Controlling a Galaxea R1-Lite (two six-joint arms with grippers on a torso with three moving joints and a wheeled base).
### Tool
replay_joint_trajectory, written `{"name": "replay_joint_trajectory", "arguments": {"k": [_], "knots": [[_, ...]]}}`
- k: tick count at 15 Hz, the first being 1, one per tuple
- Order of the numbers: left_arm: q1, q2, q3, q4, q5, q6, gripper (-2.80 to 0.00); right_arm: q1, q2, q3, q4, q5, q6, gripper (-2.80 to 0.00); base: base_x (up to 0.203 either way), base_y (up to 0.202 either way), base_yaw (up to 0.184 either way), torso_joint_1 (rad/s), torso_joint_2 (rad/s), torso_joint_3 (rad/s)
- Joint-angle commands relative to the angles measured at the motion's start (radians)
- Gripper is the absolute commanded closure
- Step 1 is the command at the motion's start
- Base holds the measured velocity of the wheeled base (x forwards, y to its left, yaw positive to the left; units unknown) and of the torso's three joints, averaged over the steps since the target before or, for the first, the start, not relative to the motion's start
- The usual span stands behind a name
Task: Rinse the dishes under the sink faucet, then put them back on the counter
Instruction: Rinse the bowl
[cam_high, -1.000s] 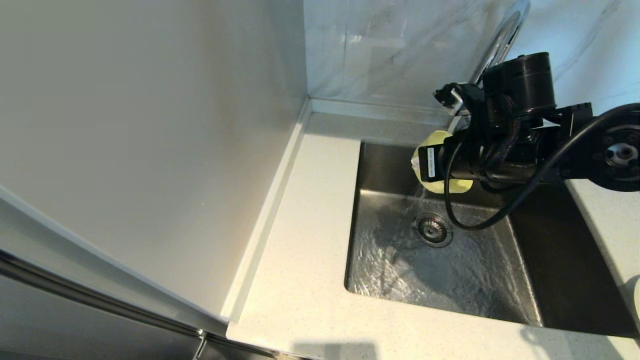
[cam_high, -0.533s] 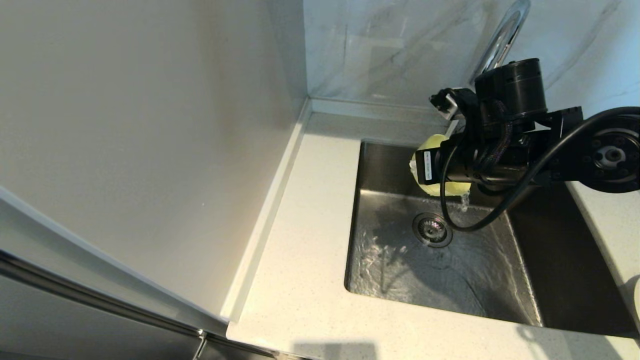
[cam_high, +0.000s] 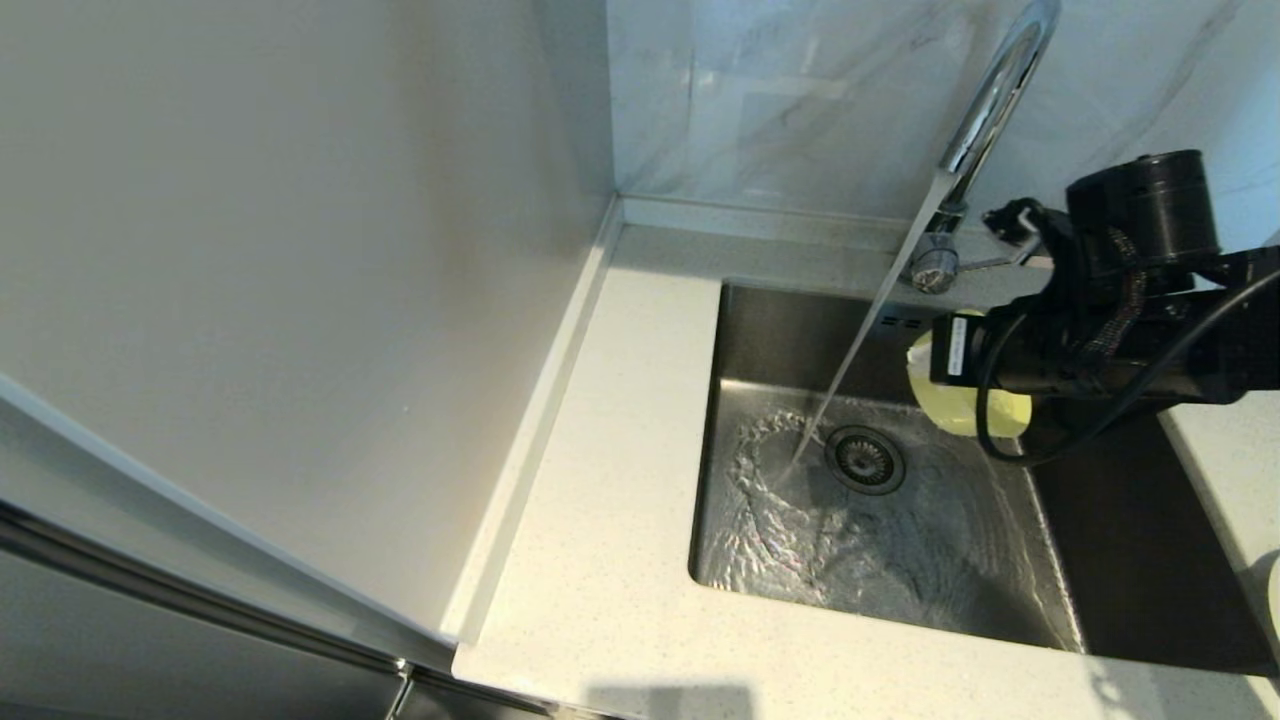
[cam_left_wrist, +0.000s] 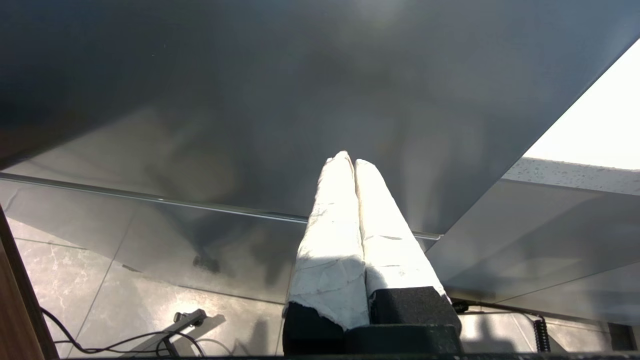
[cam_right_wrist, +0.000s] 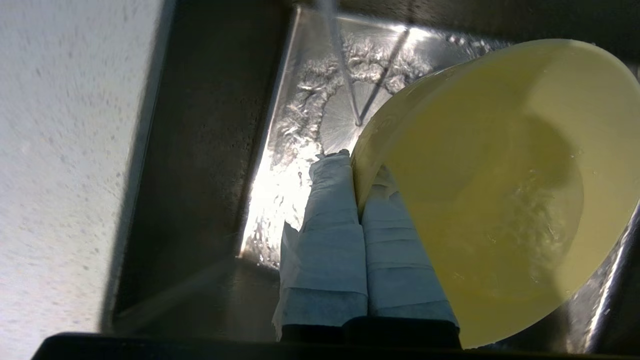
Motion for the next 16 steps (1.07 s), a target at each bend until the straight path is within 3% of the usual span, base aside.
{"name": "replay_joint_trajectory", "arguments": {"k": [1,6,9,13,16], "knots": [[0.0,0.0,0.0,0.0,0.0,0.0,0.0,-0.073,-0.065,0.026,0.001,0.069,0.083,0.0,0.0,0.0,0.0,0.0,0.0,0.0],[0.0,0.0,0.0,0.0,0.002,0.0,0.0,-0.217,-0.098,-0.046,-0.006,0.404,0.5,0.0,0.0,0.0,0.0,0.0,0.0,0.0],[0.0,0.0,0.0,0.0,0.0,0.0,0.0,-0.4,-0.092,-0.078,-0.054,0.659,0.716,0.0,0.0,0.0,0.0,0.0,0.0,0.0],[0.0,0.0,0.0,0.0,0.0,0.0,0.0,-0.651,-0.077,-0.054,-0.271,0.947,1.031,0.0,0.0,0.0,0.0,0.0,0.0,0.0],[0.0,0.0,0.0,0.0,0.0,0.0,0.0,-0.744,-0.089,-0.041,-0.487,1.089,1.324,0.0,0.0,0.0,0.0,0.0,0.0,0.0]]}}
